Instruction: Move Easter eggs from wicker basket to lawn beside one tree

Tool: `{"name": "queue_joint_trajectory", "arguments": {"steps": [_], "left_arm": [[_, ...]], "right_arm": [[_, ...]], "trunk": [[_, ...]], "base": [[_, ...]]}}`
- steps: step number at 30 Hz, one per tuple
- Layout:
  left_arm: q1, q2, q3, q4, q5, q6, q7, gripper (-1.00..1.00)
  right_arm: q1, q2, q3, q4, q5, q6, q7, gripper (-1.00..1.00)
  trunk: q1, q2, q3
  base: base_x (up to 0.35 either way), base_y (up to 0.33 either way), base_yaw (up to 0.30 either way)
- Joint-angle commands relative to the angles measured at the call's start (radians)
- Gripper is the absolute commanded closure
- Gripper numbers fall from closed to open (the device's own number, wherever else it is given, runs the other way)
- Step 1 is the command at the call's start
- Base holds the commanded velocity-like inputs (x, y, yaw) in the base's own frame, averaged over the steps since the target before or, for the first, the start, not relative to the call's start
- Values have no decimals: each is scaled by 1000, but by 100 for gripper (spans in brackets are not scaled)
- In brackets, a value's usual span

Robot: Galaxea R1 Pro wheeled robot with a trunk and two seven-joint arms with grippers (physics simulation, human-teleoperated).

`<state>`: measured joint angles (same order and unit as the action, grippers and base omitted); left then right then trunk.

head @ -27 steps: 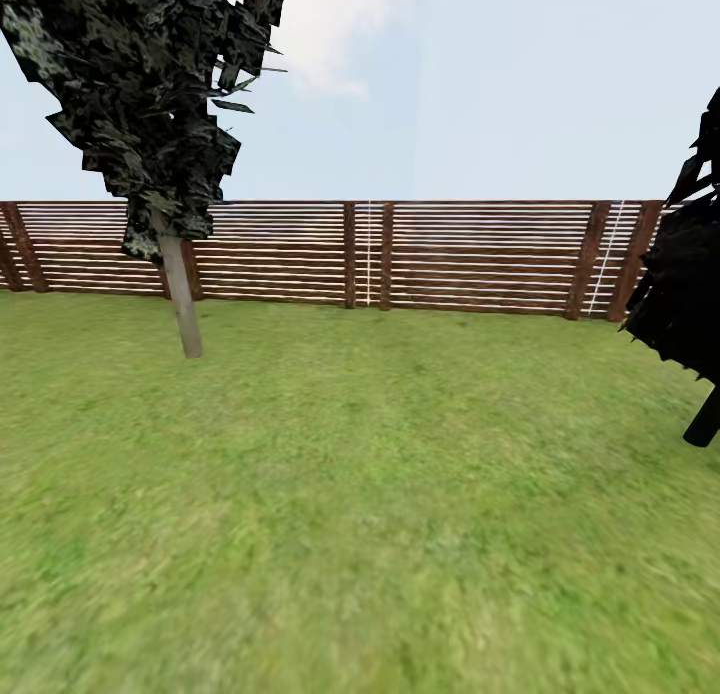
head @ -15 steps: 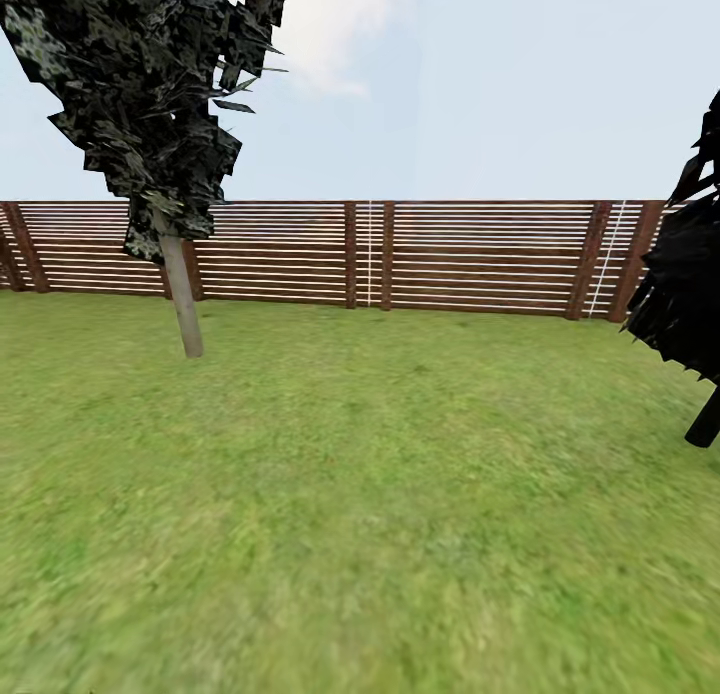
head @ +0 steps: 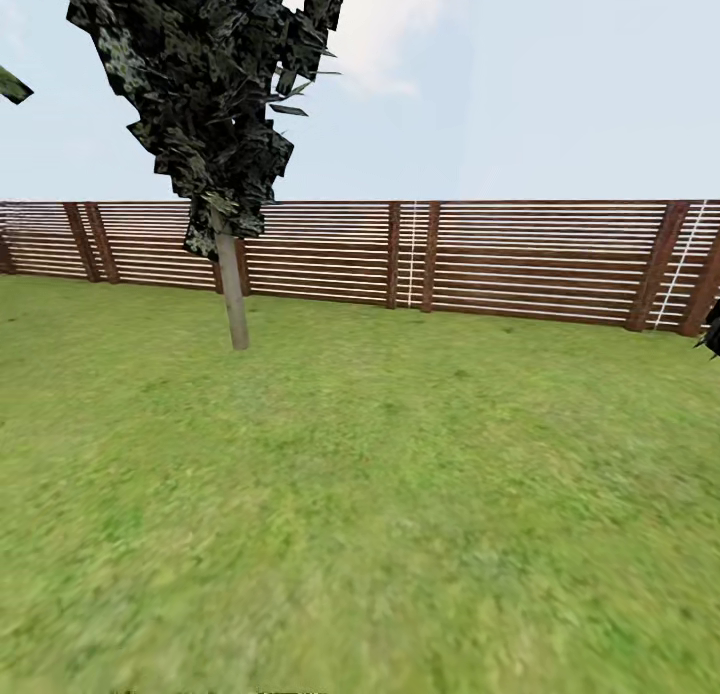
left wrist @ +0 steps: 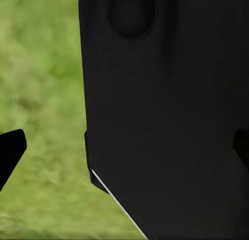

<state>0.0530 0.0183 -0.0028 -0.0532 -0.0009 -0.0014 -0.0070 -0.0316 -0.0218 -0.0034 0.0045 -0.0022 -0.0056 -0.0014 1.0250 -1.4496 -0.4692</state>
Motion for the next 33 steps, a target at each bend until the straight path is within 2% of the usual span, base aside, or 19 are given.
{"name": "queue_joint_trajectory", "arguments": {"steps": [1, 10, 33], "left_arm": [[1, 0, 0, -2, 0, 0, -1, -100], [1, -3, -2, -1, -1, -1, -1, -100], [1, -2, 0, 0, -1, 0, -1, -100]], "right_arm": [[-1, 0, -1, 0, -2, -1, 0, -100], [-1, -1, -3, 0, -38, -12, -2, -100], [-1, -1, -1, 0, -39, -13, -2, -100]], "trunk": [[0, 0, -1], [0, 0, -1], [0, 0, -1]], "base": [[0, 0, 296], [0, 0, 297], [0, 0, 297]]}}
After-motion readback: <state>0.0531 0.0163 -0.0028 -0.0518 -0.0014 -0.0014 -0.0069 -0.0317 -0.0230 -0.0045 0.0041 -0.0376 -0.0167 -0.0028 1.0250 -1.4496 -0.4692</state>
